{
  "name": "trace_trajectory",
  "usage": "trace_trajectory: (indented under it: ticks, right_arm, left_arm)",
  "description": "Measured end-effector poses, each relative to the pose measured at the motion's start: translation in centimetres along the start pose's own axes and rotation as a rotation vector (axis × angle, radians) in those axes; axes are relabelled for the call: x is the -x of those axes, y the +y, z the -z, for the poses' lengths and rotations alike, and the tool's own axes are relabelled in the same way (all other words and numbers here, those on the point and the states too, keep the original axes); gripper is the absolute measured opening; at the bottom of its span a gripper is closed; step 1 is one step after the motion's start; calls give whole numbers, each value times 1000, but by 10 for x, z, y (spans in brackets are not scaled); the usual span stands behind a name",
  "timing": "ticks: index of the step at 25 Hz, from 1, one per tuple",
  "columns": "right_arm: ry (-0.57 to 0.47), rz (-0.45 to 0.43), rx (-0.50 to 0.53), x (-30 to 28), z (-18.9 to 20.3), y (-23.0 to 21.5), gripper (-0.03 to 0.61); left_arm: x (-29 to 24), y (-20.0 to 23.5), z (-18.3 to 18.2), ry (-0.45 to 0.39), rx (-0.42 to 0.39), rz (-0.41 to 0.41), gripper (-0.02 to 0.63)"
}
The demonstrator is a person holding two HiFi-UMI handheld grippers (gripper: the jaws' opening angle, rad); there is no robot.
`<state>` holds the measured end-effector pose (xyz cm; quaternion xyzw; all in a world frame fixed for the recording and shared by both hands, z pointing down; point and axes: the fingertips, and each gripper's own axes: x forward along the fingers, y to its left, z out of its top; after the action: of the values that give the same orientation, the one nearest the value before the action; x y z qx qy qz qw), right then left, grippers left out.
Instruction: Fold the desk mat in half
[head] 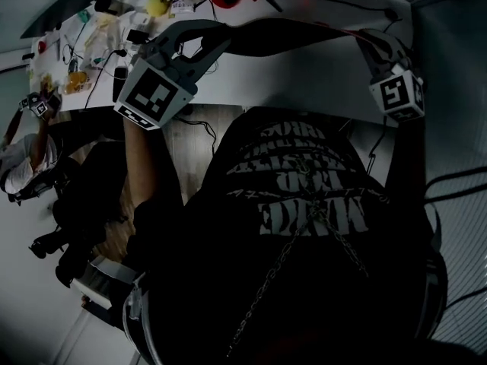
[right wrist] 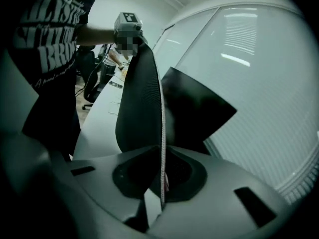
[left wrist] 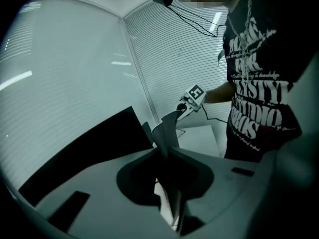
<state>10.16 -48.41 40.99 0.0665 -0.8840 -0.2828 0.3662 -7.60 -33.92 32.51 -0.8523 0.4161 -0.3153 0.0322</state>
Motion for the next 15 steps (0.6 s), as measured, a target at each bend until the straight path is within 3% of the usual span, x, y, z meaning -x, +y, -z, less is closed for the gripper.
trace_trajectory:
  ticks: [4,7,10,15]
  right_arm:
    - [47,173,6,44,-16,-43,15]
    - [87,223,6,74,-23,-41,15]
    - [130,141,-53,71,4,8,15]
    - [272,-135,-166,25,69,130,15]
  left_arm:
    - [-10,32,-19,-69,-90,-9,43]
    - [-9,31,-31,-117,-98,25,44]
    - [-23,1,-5,-115,-26,134,44]
    - [-67,-93,105,25,168,339,43]
